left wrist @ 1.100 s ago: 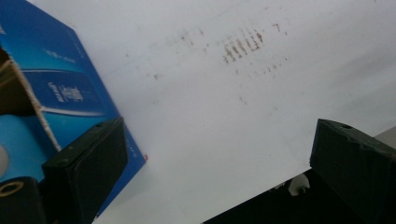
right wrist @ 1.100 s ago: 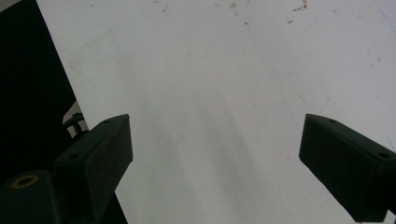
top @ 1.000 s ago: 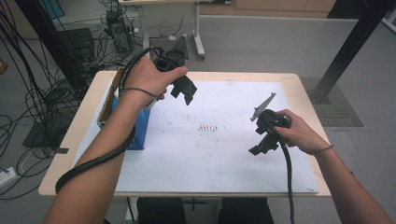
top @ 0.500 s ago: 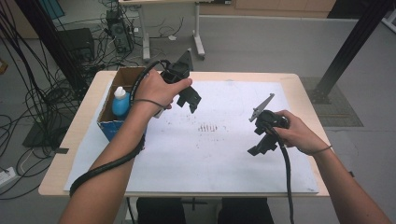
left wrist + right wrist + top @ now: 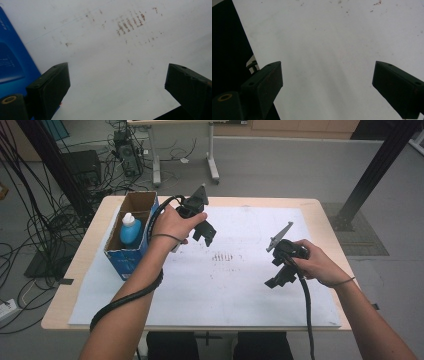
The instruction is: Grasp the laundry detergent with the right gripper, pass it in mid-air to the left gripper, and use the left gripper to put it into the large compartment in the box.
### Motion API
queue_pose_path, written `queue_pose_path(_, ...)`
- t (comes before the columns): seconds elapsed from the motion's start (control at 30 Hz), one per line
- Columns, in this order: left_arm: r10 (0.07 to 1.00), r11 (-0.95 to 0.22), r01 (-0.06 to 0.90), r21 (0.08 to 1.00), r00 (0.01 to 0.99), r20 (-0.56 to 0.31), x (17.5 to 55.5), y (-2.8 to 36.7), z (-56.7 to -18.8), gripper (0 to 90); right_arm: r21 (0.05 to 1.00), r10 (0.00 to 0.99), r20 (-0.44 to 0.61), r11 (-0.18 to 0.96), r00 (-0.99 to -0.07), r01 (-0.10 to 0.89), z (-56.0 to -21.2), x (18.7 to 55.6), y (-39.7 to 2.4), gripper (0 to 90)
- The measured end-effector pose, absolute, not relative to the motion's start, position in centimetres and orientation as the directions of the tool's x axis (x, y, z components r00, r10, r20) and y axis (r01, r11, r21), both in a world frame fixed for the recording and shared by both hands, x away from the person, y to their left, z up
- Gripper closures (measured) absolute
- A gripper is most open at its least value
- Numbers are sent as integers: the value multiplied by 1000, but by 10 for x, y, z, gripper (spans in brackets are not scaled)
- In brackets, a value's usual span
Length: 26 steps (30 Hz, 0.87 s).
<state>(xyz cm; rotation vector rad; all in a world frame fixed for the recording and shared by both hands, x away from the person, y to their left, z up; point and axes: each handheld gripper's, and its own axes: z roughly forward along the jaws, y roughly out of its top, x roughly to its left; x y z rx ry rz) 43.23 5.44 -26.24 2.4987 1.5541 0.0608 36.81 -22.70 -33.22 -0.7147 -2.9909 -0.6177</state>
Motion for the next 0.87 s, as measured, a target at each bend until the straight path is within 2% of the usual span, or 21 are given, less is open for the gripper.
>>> queue_pose_path(0.87,897,-414,890,192,435,-80,428,59,-263,73,375,447,86,813,-890,445,-324,354,-226,88)
